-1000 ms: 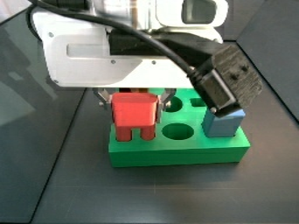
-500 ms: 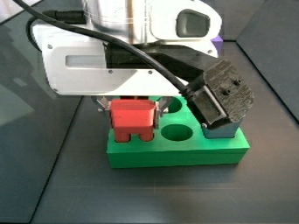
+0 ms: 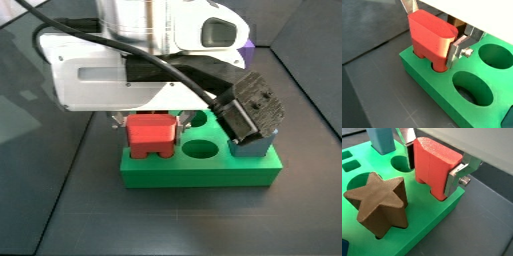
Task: Pick up the square-circle object. Move up. Rotate the square-circle object. Move to above the board. Insert the square-circle object.
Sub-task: Insert the square-circle object.
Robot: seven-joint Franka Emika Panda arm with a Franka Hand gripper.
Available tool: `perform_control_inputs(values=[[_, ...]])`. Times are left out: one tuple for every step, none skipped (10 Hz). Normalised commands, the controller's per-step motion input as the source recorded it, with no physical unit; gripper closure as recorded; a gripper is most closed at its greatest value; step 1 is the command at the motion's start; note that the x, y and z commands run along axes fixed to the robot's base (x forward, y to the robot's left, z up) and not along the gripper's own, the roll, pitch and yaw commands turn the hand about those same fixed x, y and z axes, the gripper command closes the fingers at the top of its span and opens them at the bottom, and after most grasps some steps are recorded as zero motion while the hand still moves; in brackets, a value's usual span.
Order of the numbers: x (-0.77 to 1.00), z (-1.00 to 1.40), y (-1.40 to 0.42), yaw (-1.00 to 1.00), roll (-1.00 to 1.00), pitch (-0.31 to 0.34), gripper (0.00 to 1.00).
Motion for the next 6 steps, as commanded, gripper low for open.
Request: perform_control_inputs(values=[[0.15,-1.00,0.00,-0.39,0.05,0.000,1.00],[0.09,-1.00,0.00,-0.43,0.03,0.000,1.00],[0.13,-0.66,0.07,-0.17,-0.19,-0.161,1.00],[0.10,-0.53,0.17,-0.16,-0.28,-0.147,1.00],[0.11,-0.44,0.19,-0.16,-0.29,-0.101,1.00],[-0.01,0.00,0.00,0.00,0.00,-0.029,1.00]])
